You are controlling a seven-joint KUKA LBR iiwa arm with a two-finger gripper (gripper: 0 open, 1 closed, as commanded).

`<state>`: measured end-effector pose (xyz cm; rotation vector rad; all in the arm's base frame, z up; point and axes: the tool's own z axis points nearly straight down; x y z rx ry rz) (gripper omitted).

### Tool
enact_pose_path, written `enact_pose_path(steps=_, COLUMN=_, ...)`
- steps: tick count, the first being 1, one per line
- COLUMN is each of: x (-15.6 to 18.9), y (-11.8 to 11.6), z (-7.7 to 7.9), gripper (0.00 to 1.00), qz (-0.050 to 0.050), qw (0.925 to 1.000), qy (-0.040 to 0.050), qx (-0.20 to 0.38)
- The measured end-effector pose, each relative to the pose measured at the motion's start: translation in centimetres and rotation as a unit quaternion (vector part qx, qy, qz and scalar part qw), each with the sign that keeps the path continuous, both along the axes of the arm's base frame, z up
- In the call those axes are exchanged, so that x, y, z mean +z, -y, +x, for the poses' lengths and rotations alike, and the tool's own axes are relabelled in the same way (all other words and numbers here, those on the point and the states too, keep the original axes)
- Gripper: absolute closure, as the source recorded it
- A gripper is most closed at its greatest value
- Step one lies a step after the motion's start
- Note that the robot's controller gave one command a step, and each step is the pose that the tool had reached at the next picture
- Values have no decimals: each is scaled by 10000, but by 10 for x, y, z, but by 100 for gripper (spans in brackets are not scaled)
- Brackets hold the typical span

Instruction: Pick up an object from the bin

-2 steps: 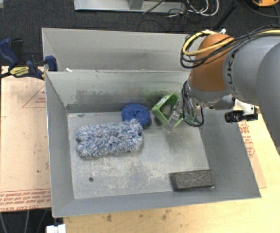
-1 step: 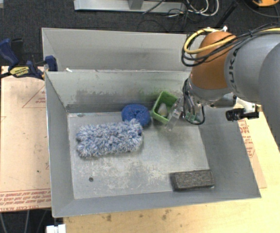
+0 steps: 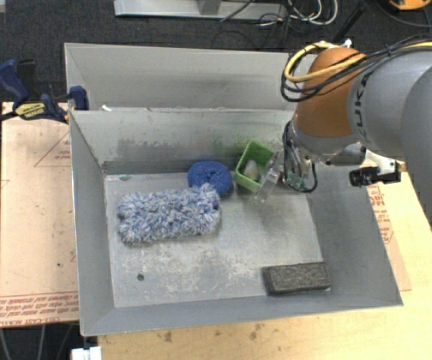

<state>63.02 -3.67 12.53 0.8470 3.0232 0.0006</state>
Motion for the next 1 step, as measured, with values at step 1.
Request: enact_pose_path(steps=1, x=6, y=0, z=0, gripper=100, qz=2, qw=10000, qy=0, qx=3)
